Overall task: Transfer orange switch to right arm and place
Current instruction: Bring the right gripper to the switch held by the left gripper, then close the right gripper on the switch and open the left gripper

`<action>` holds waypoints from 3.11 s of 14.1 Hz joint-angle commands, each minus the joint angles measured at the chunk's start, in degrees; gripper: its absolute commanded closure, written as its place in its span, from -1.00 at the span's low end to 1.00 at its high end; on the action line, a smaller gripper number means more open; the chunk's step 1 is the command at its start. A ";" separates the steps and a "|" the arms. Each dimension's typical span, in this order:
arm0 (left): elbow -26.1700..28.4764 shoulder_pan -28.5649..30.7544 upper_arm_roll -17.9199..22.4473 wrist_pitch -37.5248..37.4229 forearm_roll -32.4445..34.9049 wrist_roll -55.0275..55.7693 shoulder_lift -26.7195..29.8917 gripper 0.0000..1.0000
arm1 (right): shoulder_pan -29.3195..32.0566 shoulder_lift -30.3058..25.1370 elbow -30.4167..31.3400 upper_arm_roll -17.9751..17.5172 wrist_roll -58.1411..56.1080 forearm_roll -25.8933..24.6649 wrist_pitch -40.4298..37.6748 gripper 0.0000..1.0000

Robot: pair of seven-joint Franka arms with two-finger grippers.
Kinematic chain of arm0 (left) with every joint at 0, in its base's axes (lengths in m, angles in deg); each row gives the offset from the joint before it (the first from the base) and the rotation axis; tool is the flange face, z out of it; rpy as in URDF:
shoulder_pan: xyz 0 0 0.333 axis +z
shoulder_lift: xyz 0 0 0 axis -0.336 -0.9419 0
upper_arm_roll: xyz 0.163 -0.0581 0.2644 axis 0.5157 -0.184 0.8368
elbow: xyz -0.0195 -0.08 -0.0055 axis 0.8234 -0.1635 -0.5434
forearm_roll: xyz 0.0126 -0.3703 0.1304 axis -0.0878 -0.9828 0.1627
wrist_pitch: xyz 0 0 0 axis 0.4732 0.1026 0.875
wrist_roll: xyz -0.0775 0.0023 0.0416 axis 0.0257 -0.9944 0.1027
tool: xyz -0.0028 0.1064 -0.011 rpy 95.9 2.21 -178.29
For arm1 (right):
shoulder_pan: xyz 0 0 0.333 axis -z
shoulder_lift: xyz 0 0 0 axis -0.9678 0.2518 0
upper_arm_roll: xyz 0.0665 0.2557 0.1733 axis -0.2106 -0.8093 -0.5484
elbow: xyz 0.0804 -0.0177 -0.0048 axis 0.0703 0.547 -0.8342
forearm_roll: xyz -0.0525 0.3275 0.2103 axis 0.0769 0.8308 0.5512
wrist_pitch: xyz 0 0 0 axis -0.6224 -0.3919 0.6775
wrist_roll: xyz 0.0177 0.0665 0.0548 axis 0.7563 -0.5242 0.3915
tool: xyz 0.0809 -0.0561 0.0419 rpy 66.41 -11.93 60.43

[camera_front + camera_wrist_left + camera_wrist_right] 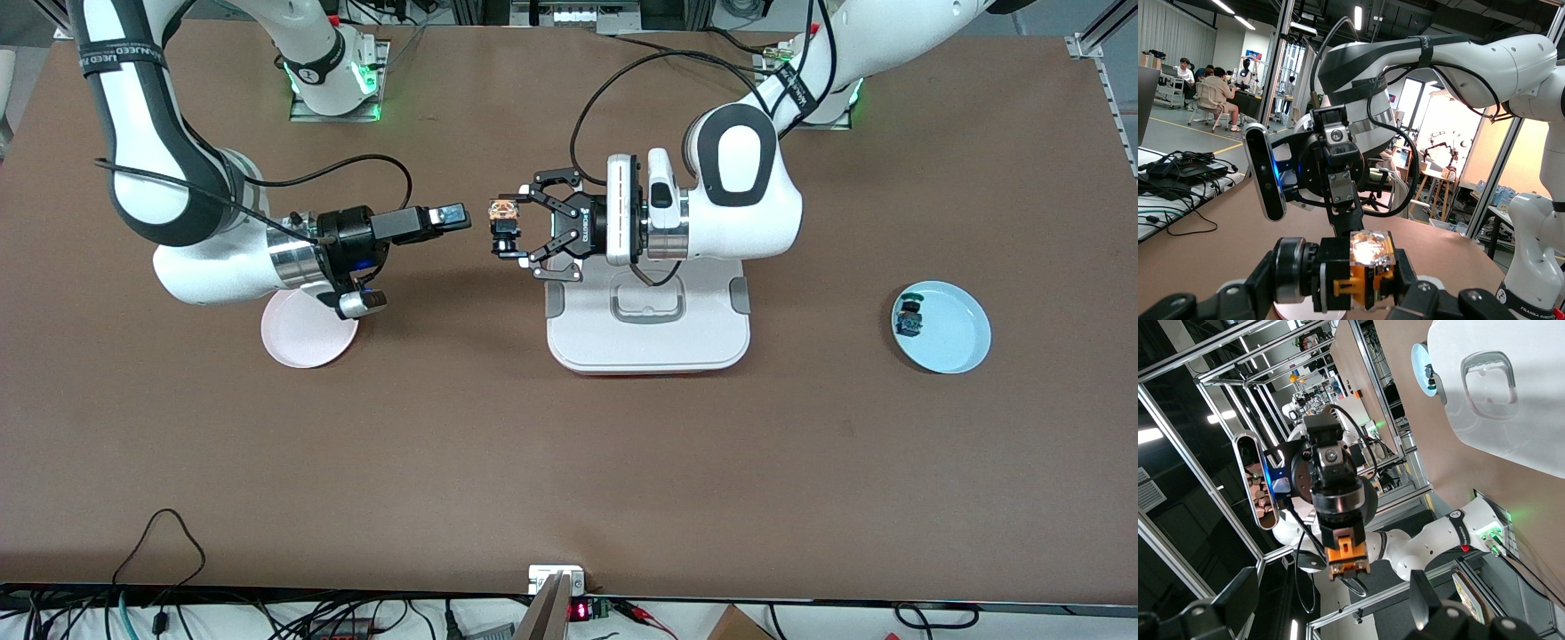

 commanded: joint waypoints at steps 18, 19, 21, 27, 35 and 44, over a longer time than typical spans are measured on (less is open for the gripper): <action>0.15 0.03 -0.21 0.54 -2.48 -2.40 0.41 1.00 | -5.54 -0.52 1.55 0.26 -3.29 4.95 7.56 -0.95; 0.07 0.03 -0.21 0.54 -2.48 -2.40 0.41 1.00 | -5.63 -0.52 1.55 0.26 -3.29 5.30 7.74 -0.95; -0.02 -0.05 -0.21 0.54 -2.48 -2.31 0.41 1.00 | -5.54 -0.60 1.55 0.26 -3.29 5.30 7.48 -0.92; -0.11 -0.05 -0.21 0.54 -2.48 -2.31 0.41 1.00 | -5.46 -0.69 1.55 0.26 -3.55 5.30 7.39 -0.92; -0.11 -0.05 -0.12 0.54 -2.48 -2.31 0.41 1.00 | -5.81 -0.51 2.33 0.26 -6.19 8.11 7.74 -0.91; -0.11 -0.05 -0.12 0.54 -2.48 -2.31 0.32 1.00 | -5.37 -2.89 8.92 0.26 -10.50 7.85 -0.34 0.58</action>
